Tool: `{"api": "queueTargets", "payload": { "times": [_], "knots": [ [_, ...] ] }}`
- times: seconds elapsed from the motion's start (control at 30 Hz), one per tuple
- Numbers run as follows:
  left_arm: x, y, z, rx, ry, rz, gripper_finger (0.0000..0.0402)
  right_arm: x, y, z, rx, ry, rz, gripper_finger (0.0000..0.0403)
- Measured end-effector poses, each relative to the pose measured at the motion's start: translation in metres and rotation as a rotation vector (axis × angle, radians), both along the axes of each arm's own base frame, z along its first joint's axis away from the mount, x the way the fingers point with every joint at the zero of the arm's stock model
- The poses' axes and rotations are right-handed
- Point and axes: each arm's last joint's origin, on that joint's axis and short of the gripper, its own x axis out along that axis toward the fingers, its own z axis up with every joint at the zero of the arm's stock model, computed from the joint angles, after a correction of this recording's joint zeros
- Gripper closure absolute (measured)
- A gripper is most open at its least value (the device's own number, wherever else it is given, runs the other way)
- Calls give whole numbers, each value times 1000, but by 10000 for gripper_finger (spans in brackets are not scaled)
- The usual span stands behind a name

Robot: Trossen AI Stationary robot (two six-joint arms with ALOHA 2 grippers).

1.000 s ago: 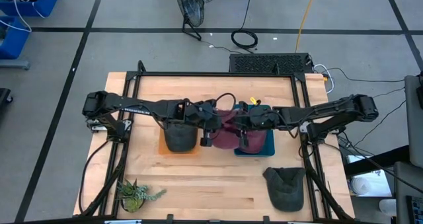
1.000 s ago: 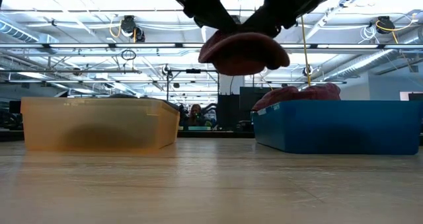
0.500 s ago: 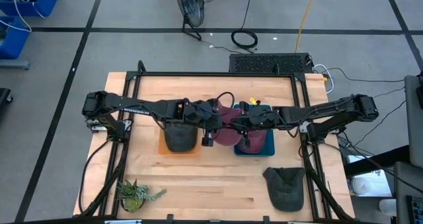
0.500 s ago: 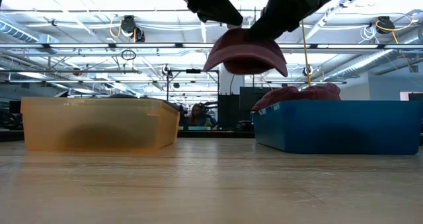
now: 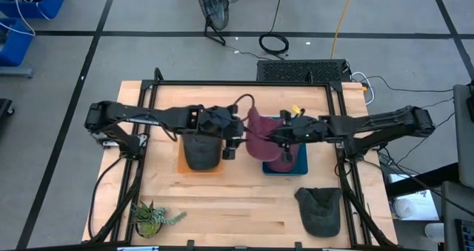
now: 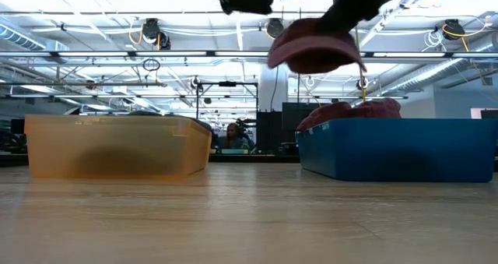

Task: Pick & Place hat
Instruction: Put the red cap into the blue bin

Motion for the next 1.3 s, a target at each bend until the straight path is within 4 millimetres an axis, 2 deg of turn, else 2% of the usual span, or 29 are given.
{"api": "queueTargets", "payload": {
  "times": [0.2, 0.4, 0.47, 0.63, 0.8, 1.07, 1.3],
  "knots": [
    [-25, 1, 19, -11, 22, 9, 214, -24, 10, 10, 24, 20, 30, 399],
    [-40, 1, 17, -54, 120, 41, 211, -39, 24, 5, -7, 82, -30, 398],
    [-39, 1, 9, -57, 117, 43, 211, -42, 26, 0, -12, 97, -34, 397],
    [-38, 7, -29, -79, 135, 61, 211, -48, 26, -16, 26, 125, -57, 397],
    [-37, 20, -52, -160, 47, 55, 211, -51, 27, -39, 23, 142, 20, 396],
    [-37, 35, -68, -252, -90, 50, 211, -57, 25, -82, -44, 143, 66, 392],
    [-37, 36, -68, -257, -98, 55, 211, -60, 24, -97, -52, 88, 68, 360]
  ]
}}
